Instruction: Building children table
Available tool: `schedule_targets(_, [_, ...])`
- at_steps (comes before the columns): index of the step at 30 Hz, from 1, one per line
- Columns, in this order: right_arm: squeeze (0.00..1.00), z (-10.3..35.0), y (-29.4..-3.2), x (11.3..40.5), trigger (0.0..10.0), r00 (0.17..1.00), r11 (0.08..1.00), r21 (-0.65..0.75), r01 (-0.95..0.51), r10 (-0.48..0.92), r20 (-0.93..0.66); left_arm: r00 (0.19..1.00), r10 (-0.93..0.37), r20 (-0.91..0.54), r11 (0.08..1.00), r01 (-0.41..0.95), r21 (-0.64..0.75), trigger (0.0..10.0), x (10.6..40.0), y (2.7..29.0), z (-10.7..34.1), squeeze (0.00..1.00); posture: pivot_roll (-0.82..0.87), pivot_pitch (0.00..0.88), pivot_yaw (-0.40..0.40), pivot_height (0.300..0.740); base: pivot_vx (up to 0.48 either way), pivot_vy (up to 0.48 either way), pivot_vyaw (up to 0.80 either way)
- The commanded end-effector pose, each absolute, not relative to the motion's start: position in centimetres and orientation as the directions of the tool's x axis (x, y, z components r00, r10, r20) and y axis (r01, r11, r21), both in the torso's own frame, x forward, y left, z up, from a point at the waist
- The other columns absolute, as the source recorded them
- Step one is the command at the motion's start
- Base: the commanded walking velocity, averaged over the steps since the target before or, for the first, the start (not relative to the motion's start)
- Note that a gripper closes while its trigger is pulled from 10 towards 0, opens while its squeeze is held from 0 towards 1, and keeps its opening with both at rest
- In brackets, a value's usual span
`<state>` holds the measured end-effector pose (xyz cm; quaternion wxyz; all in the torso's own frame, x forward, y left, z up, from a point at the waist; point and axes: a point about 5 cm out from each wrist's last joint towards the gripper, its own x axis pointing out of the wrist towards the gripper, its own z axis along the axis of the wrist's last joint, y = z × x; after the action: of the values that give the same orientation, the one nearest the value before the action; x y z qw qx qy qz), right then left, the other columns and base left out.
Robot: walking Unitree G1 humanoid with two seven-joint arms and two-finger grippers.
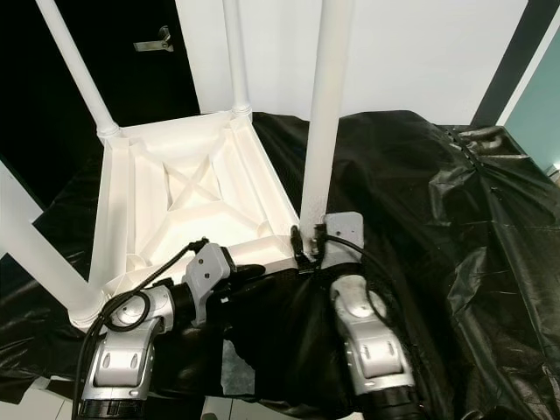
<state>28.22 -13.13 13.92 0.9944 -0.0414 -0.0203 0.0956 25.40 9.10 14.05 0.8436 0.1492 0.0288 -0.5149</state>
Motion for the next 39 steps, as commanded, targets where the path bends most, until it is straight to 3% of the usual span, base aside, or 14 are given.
schedule_targets(1, [1.00, 14.2, -13.5, 28.1, 10.0, 0.980, 0.979, -0.076, -0.188, 0.192, 0.052, 0.688, -0.713, -0.135, 0.643, 0.719, 0.263, 10.0, 26.6, 9.4, 14.2, 0.00, 0.04, 0.000, 0.000, 0.740, 0.000, 0.000, 0.00])
schedule_targets(2, [1.00, 14.4, -13.7, 28.0, 10.0, 0.975, 0.974, -0.088, -0.208, 0.214, 0.063, 0.687, -0.713, -0.135, 0.643, 0.719, 0.263, 10.0, 26.6, 9.4, 14.2, 0.00, 0.04, 0.000, 0.001, 0.740, 0.000, 0.000, 0.00])
schedule_targets(3, [0.00, 14.4, -14.3, 27.9, 10.0, 0.948, 0.945, -0.116, -0.307, 0.314, 0.053, 0.684, -0.716, -0.136, 0.640, 0.722, 0.263, 10.0, 26.6, 9.4, 14.2, 0.00, 0.04, 0.000, 0.006, 0.740, 0.000, 0.000, 0.00])
schedule_targets(7, [0.00, 14.7, -15.5, 27.9, 10.0, 0.864, 0.853, -0.171, -0.493, 0.503, 0.015, 0.677, -0.722, -0.140, 0.631, 0.728, 0.266, 10.0, 26.6, 9.3, 14.2, 0.00, 0.04, 0.000, 0.006, 0.740, 0.000, 0.000, 0.00])
schedule_targets(12, [0.00, 15.0, -15.9, 28.5, 10.0, 0.794, 0.776, -0.193, -0.600, 0.608, -0.022, 0.678, -0.722, -0.139, 0.633, 0.728, 0.264, 10.0, 26.7, 9.4, 14.2, 0.00, 0.04, 0.000, 0.006, 0.740, 0.000, 0.000, 0.00])
schedule_targets(13, [0.00, 14.9, -15.7, 28.8, 10.0, 0.736, 0.715, -0.197, -0.671, 0.673, -0.066, 0.679, -0.721, -0.139, 0.634, 0.727, 0.265, 10.0, 26.6, 9.4, 14.2, 0.00, 0.04, 0.000, 0.004, 0.740, 0.000, 0.000, 0.00])
schedule_targets(21, [0.00, 14.1, -15.4, 30.2, 10.0, 0.668, 0.626, -0.251, -0.738, 0.731, -0.142, 0.683, -0.717, -0.136, 0.638, 0.723, 0.266, 10.0, 26.6, 9.4, 14.3, 0.00, 0.06, 0.000, -0.004, 0.740, 0.000, 0.000, 0.00])
schedule_targets(22, [0.00, 14.1, -15.5, 30.3, 3.4, 0.665, 0.622, -0.255, -0.740, 0.733, -0.144, 0.684, -0.716, -0.135, 0.639, 0.722, 0.267, 10.0, 26.6, 9.4, 14.3, 0.00, 0.06, 0.000, -0.007, 0.740, 0.000, 0.000, 0.00])
schedule_targets(23, [0.00, 14.1, -15.6, 30.4, 0.0, 0.663, 0.621, -0.250, -0.743, 0.735, -0.144, 0.686, -0.715, -0.135, 0.641, 0.720, 0.266, 10.0, 26.6, 9.4, 14.3, 0.00, 0.06, 0.000, -0.009, 0.740, 0.000, 0.000, 0.00])
schedule_targets(34, [0.00, 13.5, -16.2, 30.3, 0.0, 0.714, 0.685, -0.212, -0.697, 0.689, -0.123, 0.685, -0.716, -0.134, 0.641, 0.722, 0.261, 10.0, 26.5, 9.4, 14.2, 0.00, 0.05, 0.000, -0.004, 0.740, 0.000, 0.000, 0.00])
schedule_targets(35, [0.00, 13.5, -16.2, 30.3, 6.2, 0.725, 0.697, -0.209, -0.686, 0.679, -0.116, 0.684, -0.717, -0.134, 0.641, 0.722, 0.260, 10.0, 26.5, 9.4, 14.2, 0.00, 0.05, 0.000, -0.003, 0.740, 0.000, 0.000, 0.00])
schedule_targets(36, [0.00, 13.5, -16.1, 30.3, 6.2, 0.749, 0.722, -0.210, -0.659, 0.653, -0.108, 0.683, -0.718, -0.135, 0.639, 0.723, 0.261, 10.0, 26.5, 9.3, 14.2, 0.00, 0.04, 0.000, -0.003, 0.740, 0.000, 0.000, 0.00])
schedule_targets(37, [0.00, 13.5, -15.9, 30.3, 10.0, 0.785, 0.759, -0.207, -0.617, 0.612, -0.097, 0.682, -0.719, -0.135, 0.638, 0.725, 0.261, 10.0, 26.5, 9.3, 14.2, 0.00, 0.04, 0.000, -0.002, 0.740, 0.000, 0.000, 0.00])
schedule_targets(39, [0.00, 13.5, -15.7, 30.2, 10.0, 0.833, 0.810, -0.205, -0.550, 0.548, -0.074, 0.680, -0.720, -0.136, 0.637, 0.726, 0.259, 10.0, 26.5, 9.3, 14.2, 0.00, 0.04, 0.000, -0.002, 0.740, 0.000, 0.000, 0.00])
